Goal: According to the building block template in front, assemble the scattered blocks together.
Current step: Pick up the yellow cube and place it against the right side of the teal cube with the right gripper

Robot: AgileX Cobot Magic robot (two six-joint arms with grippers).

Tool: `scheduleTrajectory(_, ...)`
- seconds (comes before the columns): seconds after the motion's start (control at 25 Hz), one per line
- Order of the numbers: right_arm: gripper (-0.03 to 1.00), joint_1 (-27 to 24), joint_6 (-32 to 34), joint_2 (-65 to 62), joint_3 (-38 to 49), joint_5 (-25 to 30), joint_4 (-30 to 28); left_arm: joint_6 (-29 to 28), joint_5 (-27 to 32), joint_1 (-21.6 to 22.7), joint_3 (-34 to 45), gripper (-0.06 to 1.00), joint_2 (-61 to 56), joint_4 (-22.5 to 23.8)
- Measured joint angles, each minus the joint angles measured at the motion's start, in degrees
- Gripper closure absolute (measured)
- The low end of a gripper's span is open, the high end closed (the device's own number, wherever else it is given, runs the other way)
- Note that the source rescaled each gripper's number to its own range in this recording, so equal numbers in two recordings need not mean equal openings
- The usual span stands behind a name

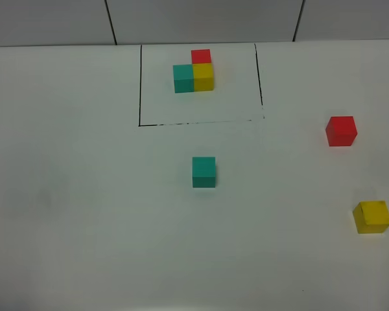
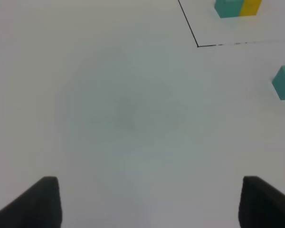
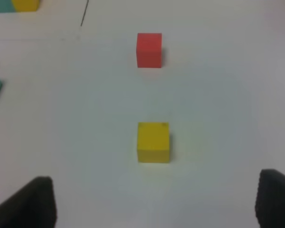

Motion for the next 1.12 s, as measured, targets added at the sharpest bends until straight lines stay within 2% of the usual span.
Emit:
scheduleTrajectory(0.24, 0.24, 0.0, -1.6, 7.3, -1.9, 3.6, 1.0, 0.0, 0.0, 0.0, 0.0, 0.14, 0.0, 0.0)
scheduleTrajectory(0.36, 0.24, 0.0, -5.5, 16.7, -3.7, 4.6, 1.8, 0.0, 0.0, 0.0, 0.0, 0.14, 0.0, 0.0)
scheduleTrajectory(0.52, 0.24, 0.0, -7.3, 32.3, -5.7, 2.8, 1.0, 0.0, 0.0, 0.0, 0.0, 0.14, 0.0, 0.0)
scheduleTrajectory(0.64, 0.24, 0.0, -6.9, 44.1, -6.9, 0.4, 0.3, 0.0, 0.0, 0.0, 0.0, 0.14, 0.0, 0.0)
scheduleTrajectory(0.92, 0.24, 0.0, -5.5, 65.1, -7.1, -13.9, 1.5, 0.0, 0.0, 0.0, 0.0, 0.14, 0.0, 0.0)
scheduleTrajectory(1.12, 0.24, 0.0, -3.8, 73.6, -9.7, -17.7, 2.7, 0.0, 0.0, 0.0, 0.0, 0.14, 0.0, 0.0)
